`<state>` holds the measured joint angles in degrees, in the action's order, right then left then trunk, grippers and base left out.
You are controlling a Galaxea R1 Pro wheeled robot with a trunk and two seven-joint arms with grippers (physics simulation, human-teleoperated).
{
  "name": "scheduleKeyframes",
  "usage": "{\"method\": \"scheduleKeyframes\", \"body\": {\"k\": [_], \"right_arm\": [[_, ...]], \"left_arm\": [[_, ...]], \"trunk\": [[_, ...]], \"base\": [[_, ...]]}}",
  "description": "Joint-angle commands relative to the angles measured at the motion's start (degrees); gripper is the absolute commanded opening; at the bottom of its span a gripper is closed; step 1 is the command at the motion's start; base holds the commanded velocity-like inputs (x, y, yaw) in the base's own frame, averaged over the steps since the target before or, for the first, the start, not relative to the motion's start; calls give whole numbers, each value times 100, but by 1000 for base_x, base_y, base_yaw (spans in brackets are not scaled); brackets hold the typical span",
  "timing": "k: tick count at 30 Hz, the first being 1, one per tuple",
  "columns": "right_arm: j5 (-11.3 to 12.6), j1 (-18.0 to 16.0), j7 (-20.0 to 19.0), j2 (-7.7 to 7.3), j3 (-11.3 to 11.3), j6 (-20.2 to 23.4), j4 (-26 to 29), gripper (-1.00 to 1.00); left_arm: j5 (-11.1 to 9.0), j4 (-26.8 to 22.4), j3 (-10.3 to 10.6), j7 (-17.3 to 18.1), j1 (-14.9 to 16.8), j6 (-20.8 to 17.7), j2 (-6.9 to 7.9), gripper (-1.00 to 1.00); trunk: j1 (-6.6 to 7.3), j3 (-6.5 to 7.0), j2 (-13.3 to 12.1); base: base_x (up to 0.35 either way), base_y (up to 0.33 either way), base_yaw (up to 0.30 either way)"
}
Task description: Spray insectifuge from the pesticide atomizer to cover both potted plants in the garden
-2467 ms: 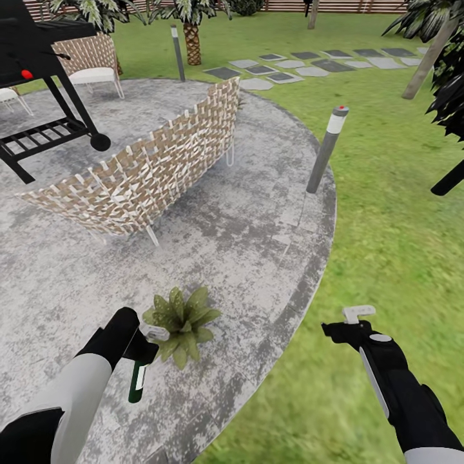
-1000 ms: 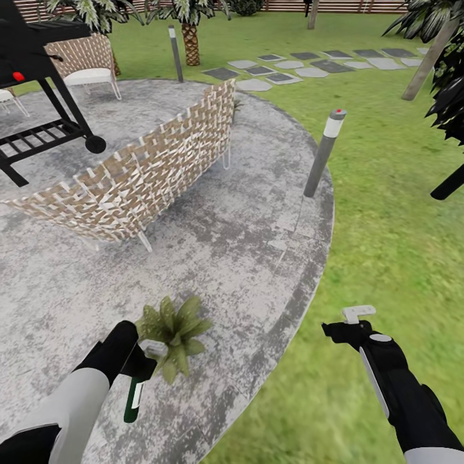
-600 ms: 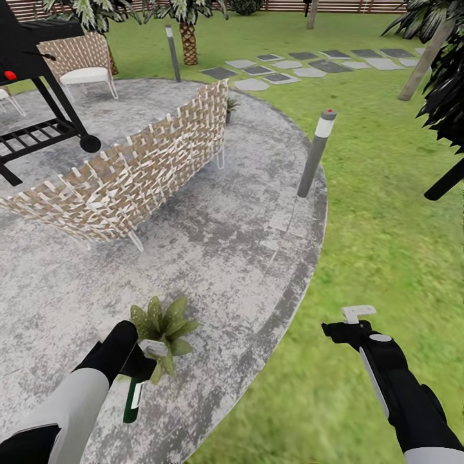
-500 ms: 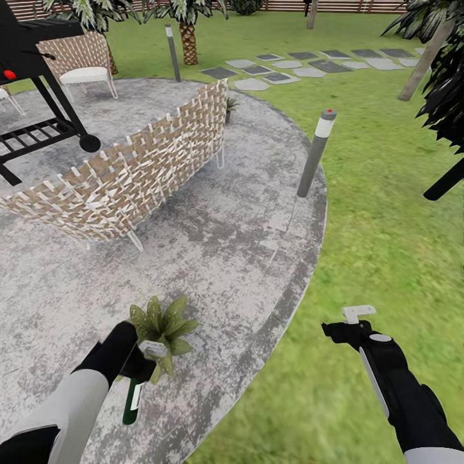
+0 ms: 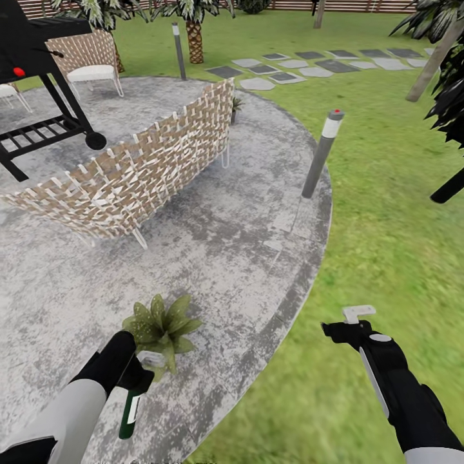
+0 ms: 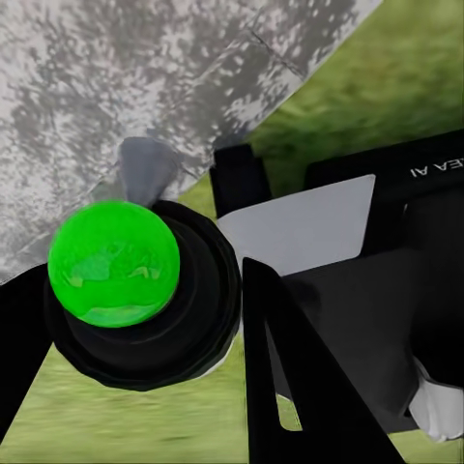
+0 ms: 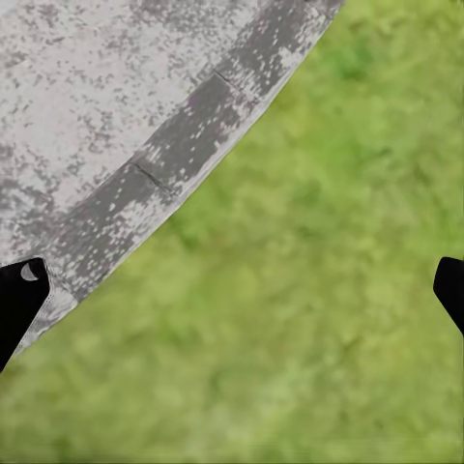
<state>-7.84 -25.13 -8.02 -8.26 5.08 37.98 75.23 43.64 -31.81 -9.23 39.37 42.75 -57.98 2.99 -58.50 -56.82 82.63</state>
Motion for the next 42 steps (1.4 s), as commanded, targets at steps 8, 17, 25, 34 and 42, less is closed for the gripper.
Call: {"method": "scheduleKeyframes", "body": {"k": [8, 17, 25, 34, 42], "right_arm": [[-60, -1, -57, 0, 8, 27, 9, 100], [-60, -1, -58, -1, 11, 31, 11, 100], [-60, -1, -59, 0, 19, 28, 9, 100], [-60, -1, -59, -1, 12, 26, 10, 100], [-60, -1, -57, -1, 10, 27, 9, 100]], "left_arm": [[65, -9, -40, 53, 5, -17, -18, -100], [65, -18, -27, 53, 148, -28, -18, -100], [65, -8, -33, 53, 278, -22, -18, -100], [65, 0, -26, 59, -219, -16, 13, -100], [66, 1, -34, 39, -319, -15, 39, -100]], "trunk": [[0, -20, 2], [0, -20, 2], [0, -20, 2], [0, -20, 2], [0, -20, 2]], "base": [[0, 0, 127], [0, 0, 1], [0, 0, 0], [0, 0, 0], [0, 0, 0]]}}
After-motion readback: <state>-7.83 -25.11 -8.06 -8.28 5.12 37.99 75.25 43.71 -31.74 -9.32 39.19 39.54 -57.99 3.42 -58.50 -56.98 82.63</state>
